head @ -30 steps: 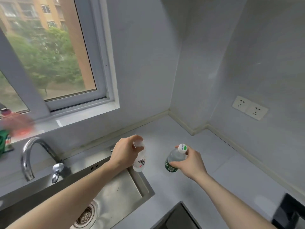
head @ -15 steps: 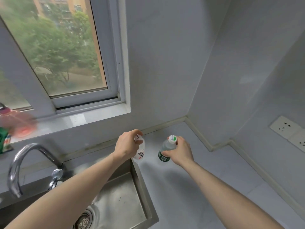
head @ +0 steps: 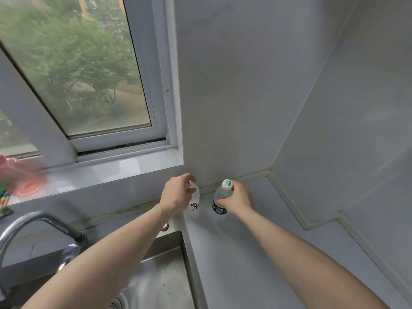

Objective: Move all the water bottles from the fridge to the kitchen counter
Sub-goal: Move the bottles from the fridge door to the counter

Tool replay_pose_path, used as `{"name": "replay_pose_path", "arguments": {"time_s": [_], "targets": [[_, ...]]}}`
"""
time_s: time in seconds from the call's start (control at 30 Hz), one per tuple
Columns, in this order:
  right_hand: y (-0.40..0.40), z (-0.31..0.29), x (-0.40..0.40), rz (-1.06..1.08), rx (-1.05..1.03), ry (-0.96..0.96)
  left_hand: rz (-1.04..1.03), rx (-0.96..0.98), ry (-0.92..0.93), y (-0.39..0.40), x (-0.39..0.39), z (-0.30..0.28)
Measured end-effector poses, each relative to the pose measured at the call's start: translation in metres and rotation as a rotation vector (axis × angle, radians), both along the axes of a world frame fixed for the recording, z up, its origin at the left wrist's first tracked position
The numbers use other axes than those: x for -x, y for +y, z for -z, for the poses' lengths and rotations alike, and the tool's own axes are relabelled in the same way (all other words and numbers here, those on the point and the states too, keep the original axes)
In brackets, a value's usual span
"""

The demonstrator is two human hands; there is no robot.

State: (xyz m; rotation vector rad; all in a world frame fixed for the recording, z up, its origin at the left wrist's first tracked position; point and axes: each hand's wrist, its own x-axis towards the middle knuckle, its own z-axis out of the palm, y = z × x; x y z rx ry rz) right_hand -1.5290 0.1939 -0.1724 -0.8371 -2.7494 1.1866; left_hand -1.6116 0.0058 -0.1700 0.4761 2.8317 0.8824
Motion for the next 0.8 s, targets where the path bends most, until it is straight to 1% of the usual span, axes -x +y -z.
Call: {"name": "replay_pose_path", "arguments": {"time_s": [0.47, 0.63, 0.8], "targets": [[0.005, 0.030, 0.069, -0.063, 0.020, 0.001, -0.016, 0.031, 0.013, 0.018, 0.040, 0.015], [0.002, 0.045, 0.079, -0.066, 0.036, -0.029, -0.013, 0.028, -0.002, 0.023, 0.045, 0.018], [0.000, 0.054, 0.090, -0.098, 0.039, 0.003, 0.021, 0.041, 0.017, 0.021, 0.051, 0.017]]}}
